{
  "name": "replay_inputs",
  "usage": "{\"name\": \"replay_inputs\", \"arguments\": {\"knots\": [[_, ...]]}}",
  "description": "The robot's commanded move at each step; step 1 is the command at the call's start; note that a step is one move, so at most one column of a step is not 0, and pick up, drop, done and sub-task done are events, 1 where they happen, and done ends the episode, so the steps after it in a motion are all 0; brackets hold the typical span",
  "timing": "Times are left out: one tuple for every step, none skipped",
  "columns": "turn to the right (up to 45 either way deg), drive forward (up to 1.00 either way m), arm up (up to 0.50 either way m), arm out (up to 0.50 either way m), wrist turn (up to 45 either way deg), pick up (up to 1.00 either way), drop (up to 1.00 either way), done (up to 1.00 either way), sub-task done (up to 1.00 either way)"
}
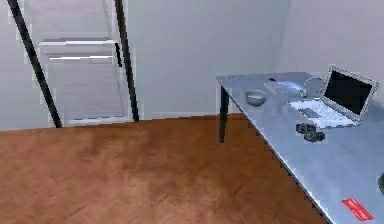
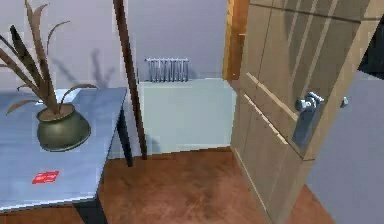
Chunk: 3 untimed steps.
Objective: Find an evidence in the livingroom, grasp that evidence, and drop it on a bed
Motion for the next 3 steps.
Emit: {"name": "replay_inputs", "arguments": {"knots": [[-36.0,0.00,0.00,0.00,0.0,0.00,0.00,0.00,0.00],[-6.0,0.00,0.00,0.00,0.0,0.00,0.00,0.00,0.00],[45.0,0.00,0.00,0.00,0.0,0.00,0.00,0.00,0.00]]}}
